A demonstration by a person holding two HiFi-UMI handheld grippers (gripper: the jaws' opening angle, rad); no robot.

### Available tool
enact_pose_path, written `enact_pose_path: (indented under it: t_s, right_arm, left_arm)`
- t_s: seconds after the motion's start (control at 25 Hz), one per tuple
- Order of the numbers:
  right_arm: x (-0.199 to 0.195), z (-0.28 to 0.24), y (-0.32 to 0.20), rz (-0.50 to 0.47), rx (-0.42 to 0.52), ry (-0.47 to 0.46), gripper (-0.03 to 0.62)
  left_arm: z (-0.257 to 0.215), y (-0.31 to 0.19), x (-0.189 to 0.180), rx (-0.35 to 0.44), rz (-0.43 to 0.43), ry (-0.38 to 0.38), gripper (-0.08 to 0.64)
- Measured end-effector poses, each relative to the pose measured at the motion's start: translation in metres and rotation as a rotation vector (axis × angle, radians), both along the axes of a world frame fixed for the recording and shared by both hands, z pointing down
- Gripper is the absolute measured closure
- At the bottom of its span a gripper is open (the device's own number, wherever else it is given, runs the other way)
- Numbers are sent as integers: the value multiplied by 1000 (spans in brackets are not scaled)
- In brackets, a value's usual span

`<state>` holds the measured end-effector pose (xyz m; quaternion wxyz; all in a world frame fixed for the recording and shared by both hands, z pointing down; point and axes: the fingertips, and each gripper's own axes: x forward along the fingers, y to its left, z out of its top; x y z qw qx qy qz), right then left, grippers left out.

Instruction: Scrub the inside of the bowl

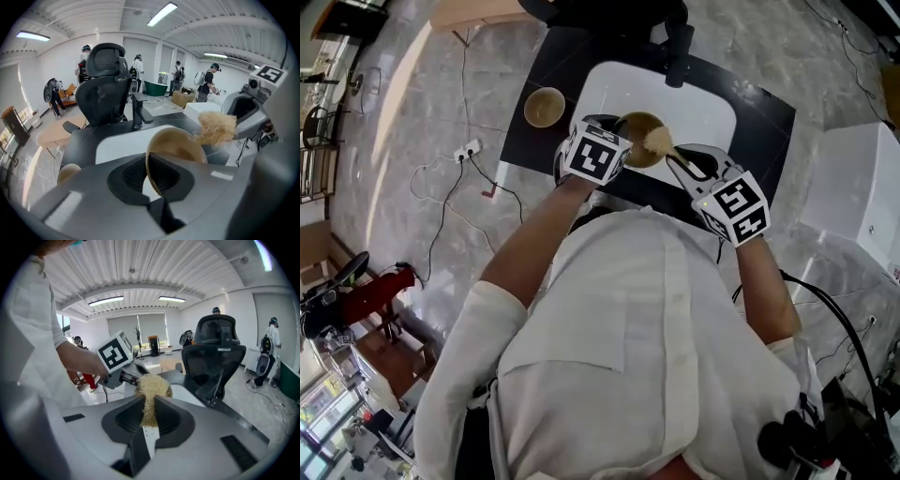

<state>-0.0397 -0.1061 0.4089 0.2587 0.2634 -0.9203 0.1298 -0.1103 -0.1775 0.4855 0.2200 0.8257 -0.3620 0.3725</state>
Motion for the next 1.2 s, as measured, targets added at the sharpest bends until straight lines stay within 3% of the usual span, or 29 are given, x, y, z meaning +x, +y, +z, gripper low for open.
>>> enact_pose_path:
  t_s: [0.32,0.6,1.0,1.2]
  right_arm:
    - [14,38,25,-114,-13,197,541]
    - [45,62,20,-81,-36,324,541]
    - [43,89,50,-39,-227,305,541]
    - [36,82,63,-71,-254,244,541]
  left_arm:
    - [2,47,47,58,62,-122,549]
    - [4,54,81,120,131,-184,547]
    - [0,62,109,243,249,-273,546]
    - [3,71,111,227,243,-259,548]
